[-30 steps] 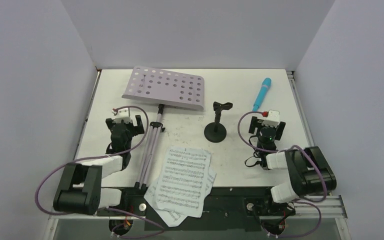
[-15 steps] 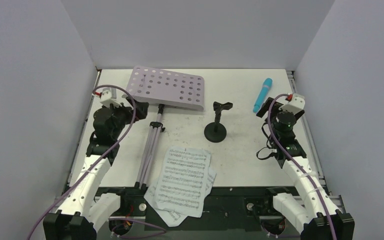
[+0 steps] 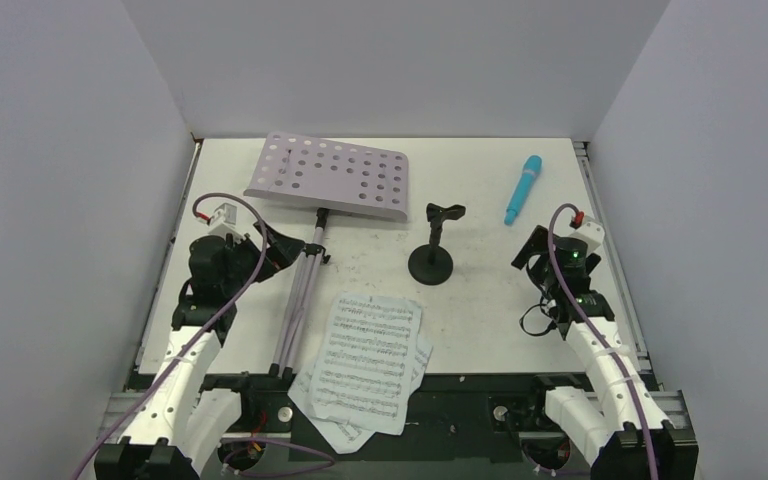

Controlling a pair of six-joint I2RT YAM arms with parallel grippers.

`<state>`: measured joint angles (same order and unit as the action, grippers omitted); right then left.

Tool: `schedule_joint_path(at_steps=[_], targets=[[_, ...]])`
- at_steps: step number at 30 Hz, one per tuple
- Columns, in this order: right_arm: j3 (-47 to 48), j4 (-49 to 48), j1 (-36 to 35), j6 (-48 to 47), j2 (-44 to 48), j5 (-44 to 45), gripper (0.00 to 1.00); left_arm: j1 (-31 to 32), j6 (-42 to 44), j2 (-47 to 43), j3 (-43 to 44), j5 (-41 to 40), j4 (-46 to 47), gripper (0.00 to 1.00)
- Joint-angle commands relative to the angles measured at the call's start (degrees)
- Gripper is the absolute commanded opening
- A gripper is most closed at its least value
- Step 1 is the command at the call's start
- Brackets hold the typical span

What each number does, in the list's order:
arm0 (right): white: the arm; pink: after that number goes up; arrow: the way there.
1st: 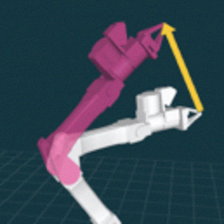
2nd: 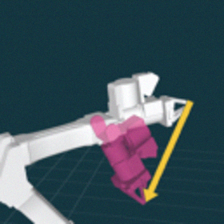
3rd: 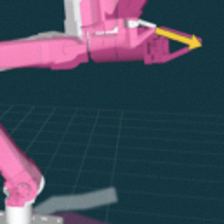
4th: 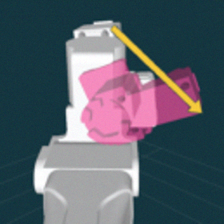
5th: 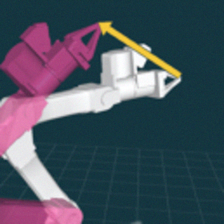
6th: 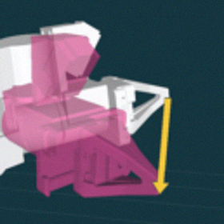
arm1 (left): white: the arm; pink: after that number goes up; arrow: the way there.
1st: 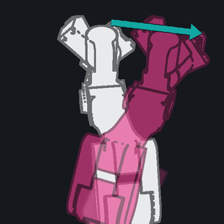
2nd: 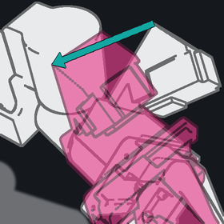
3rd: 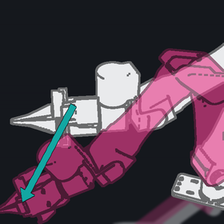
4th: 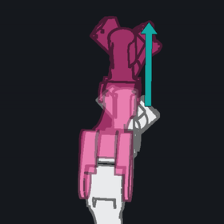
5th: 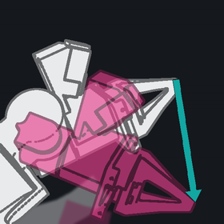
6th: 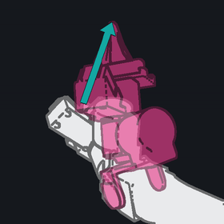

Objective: Set up the instrument practice props

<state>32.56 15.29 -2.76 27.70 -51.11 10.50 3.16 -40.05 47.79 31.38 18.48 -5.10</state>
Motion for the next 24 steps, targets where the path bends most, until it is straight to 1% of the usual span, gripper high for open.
schedule_joint_path(at_steps=[1, 3, 5, 11, 14, 21, 24], targets=[[-1.9, -3.1, 1.1, -0.5, 2.5, -9.0, 0.90, -0.9, -0.7, -0.8, 0.4, -3.3, -4.3, 0.96], [-1.5, -3.0, 1.2, -0.8, 2.1, -10.1, 0.90, -1.2, -0.6, 0.2, 0.6, -4.9, -5.8, 0.96], [-1.2, -2.5, 1.4, -0.9, 1.7, -10.1, 0.90, -1.3, 0.0, 1.9, 1.2, -4.1, -6.0, 0.96], [-1.0, -1.6, 1.8, -1.0, 1.5, -10.2, 0.90, -1.4, 1.2, 5.8, 2.7, -1.9, -3.8, 0.96], [-1.7, -0.8, 1.8, -0.4, 2.5, -11.8, 0.90, -1.3, 1.1, 6.7, 2.6, -1.2, -2.5, 0.96], [-2.2, 2.5, 1.9, 4.5, 4.0, -9.0, 0.90, -1.4, 1.2, 7.6, 2.5, -1.7, -1.8, 0.96], [-2.2, 0.8, 1.9, 5.1, 2.6, -13.0, 0.90, -1.4, 3.5, 8.2, 4.5, -2.7, -3.5, 0.96]])
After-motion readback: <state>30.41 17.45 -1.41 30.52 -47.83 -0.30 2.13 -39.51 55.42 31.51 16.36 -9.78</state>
